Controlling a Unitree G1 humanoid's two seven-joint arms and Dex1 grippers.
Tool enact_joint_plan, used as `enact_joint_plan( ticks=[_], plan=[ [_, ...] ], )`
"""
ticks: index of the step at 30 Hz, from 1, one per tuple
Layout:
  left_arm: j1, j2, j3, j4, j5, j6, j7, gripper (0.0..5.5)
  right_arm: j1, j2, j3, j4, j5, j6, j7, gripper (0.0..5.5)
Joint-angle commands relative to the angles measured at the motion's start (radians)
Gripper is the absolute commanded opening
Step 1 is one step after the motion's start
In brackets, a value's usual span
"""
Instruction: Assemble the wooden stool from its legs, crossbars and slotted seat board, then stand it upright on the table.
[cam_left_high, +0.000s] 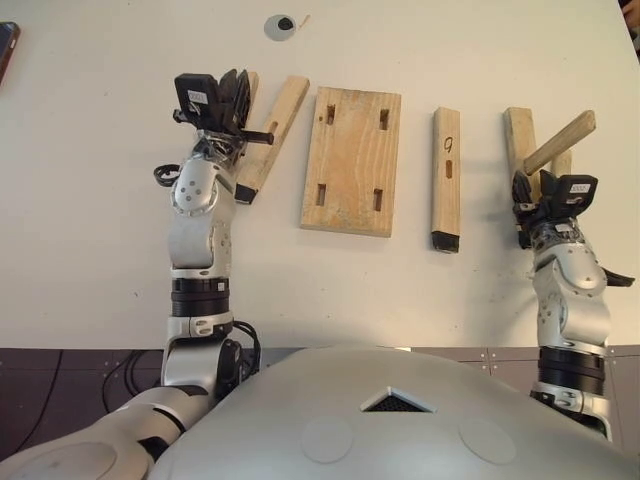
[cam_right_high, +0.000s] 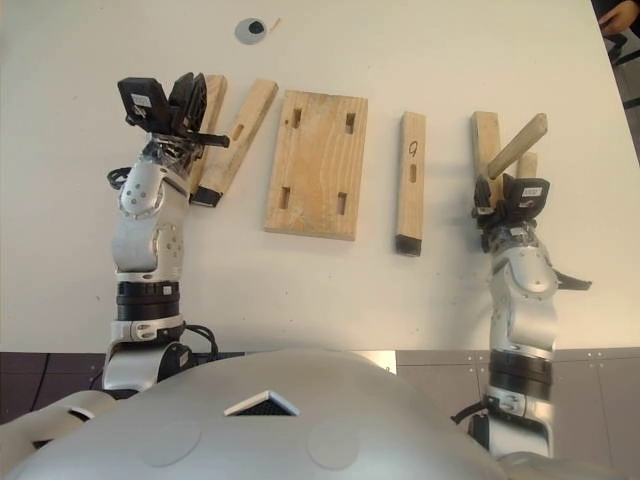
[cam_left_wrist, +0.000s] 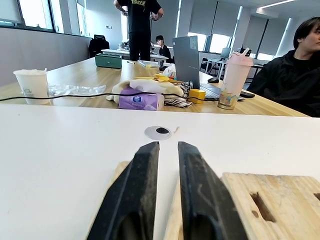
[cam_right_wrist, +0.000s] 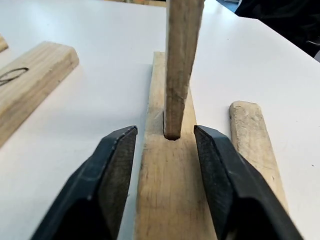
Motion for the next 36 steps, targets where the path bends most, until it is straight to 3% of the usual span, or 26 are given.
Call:
enact_joint_plan(
  ticks=[1, 3, 9, 16, 23, 26, 30, 33, 36],
  plan=[
    [0.056, -0.026, -0.008, -0.066, 0.026, 0.0, 0.046, 0.64, -0.095, -0.131, -0.002, -0.092, 0.054, 0.337, 0.063, 2.76],
    [0.073, -0.04, -0.014, -0.087, 0.033, 0.001, 0.066, 0.64, -0.136, -0.185, 0.005, -0.122, 0.071, 0.462, 0.096, 3.11],
    [0.078, -0.076, -0.046, -0.096, 0.054, -0.003, 0.093, 0.64, -0.181, -0.265, 0.024, -0.165, 0.096, 0.68, 0.158, 3.11],
    [0.077, -0.08, -0.044, -0.085, 0.065, -0.011, 0.093, 0.64, -0.12, -0.292, 0.014, -0.139, 0.064, 0.665, 0.19, 3.11],
    [0.058, -0.076, -0.044, -0.068, 0.065, -0.014, 0.087, 0.64, -0.047, -0.285, 0.024, -0.137, 0.077, 0.672, 0.238, 2.08],
    [0.042, -0.072, -0.037, -0.078, 0.057, -0.005, 0.085, 0.64, -0.061, -0.254, -0.008, -0.128, 0.074, 0.632, 0.221, 2.07],
    [-0.004, -0.08, 0.006, -0.12, 0.027, -0.008, 0.105, 0.64, -0.354, -0.162, -0.091, -0.096, 0.097, 0.502, 0.114, 2.06],
    [-0.034, -0.111, 0.022, -0.195, -0.238, 0.023, -0.078, 1.09, -0.685, -0.135, 0.054, -0.025, 0.142, 0.399, 0.285, 2.05],
    [-0.121, -0.116, 0.073, -0.152, -0.532, 0.107, -0.267, 1.49, -0.857, -0.138, 0.197, 0.062, 0.173, 0.323, 0.558, 2.05]
  ],
)
